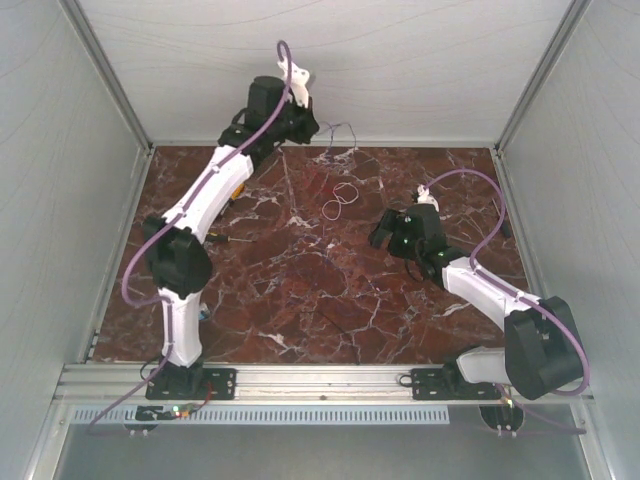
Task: Zip-tie the wires
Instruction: Pick up the cable at the center of the board.
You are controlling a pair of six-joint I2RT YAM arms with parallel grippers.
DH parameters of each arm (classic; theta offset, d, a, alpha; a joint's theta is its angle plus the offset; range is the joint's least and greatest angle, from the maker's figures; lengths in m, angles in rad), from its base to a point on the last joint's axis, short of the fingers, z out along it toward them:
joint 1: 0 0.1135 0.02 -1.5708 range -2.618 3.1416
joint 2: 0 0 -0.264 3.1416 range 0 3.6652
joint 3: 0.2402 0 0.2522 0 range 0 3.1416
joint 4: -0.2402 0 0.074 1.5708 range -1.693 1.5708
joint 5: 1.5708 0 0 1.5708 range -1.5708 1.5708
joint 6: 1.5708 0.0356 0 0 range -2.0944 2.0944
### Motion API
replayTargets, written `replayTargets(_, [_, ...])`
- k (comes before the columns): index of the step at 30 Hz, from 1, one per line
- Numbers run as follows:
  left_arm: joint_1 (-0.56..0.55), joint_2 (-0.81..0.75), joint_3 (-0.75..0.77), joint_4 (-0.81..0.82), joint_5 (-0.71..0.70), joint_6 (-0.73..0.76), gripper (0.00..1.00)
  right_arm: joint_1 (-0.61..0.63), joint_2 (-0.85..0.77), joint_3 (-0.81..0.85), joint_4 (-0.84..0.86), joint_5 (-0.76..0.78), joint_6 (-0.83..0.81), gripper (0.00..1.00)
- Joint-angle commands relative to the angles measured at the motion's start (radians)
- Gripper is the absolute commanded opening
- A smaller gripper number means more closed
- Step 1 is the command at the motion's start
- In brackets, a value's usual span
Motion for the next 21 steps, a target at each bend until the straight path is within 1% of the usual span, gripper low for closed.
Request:
replayTargets(1, [0.001,-0.082,0.073,-0.002,-0.091,-0.049,0.0,-0.005,-0.006,-0.01,0.037,0.007,0.002,0.8])
replayTargets(2, [0.0,-0.089,0.079,-0.001,-0.114,-0.061,0.0,-0.005,-0.008,-0.011,0.041,0.008,0.0,0.8])
replayTargets(3, [0.003,-0.089,0.1,-0.038,-0.118,-0.072,0.0,-0.004,-0.013,-0.015,0.046,0.003,-0.003,0.8])
replayTargets(4, [0.005,-0.091,0.12,-0.06,-0.097,-0.077,0.0,-0.004,-0.018,-0.018,0.054,-0.004,-0.009,0.8])
replayTargets(6, [0.005,-0.111,0.099,-0.058,-0.072,-0.083,0.0,-0.005,-0.038,-0.031,0.078,-0.016,-0.015,0.8])
replayTargets(10, [0.005,-0.172,-0.028,0.01,0.048,-0.029,0.0,-0.005,-0.1,-0.082,0.171,-0.075,-0.036,0.81])
replayTargets(14, [0.002,-0.235,-0.126,0.032,0.149,0.012,0.0,-0.005,-0.214,-0.162,0.309,-0.13,-0.069,0.81])
replayTargets(17, [-0.001,-0.295,-0.201,0.023,0.237,0.024,0.0,-0.005,-0.31,-0.219,0.406,-0.141,-0.1,0.81])
replayTargets(20, [-0.015,-0.364,-0.278,-0.014,0.322,0.03,0.0,-0.004,-0.4,-0.241,0.445,-0.124,-0.139,0.81])
replayTargets(21, [-0.025,-0.393,-0.305,-0.028,0.325,0.033,0.0,-0.005,-0.431,-0.244,0.453,-0.122,-0.154,0.81])
